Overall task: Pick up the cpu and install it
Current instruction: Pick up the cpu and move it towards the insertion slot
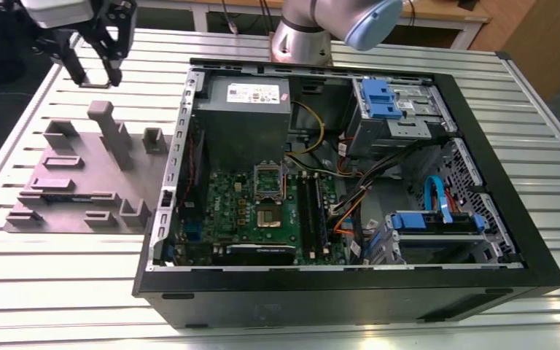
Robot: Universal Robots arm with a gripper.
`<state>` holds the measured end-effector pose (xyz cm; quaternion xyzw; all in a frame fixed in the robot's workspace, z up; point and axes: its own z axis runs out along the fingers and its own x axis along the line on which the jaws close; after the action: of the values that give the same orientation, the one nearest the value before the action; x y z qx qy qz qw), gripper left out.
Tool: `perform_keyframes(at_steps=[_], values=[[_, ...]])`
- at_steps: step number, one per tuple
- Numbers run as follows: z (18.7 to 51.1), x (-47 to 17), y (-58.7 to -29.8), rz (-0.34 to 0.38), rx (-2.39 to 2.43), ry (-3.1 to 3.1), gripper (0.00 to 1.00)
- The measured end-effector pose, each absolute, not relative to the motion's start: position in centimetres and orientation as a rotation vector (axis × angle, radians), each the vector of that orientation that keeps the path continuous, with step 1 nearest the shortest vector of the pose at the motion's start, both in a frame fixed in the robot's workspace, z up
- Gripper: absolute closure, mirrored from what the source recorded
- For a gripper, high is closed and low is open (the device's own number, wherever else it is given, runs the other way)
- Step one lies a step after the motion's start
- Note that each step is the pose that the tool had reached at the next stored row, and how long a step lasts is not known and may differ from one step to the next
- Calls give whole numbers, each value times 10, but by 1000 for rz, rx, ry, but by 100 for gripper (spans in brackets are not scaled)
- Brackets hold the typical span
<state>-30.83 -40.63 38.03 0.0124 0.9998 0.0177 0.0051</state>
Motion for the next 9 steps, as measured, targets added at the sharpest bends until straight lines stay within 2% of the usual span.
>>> perform_keyframes(at_steps=[9], values=[[380, -300, -406, 55, 39, 3131, 53]])
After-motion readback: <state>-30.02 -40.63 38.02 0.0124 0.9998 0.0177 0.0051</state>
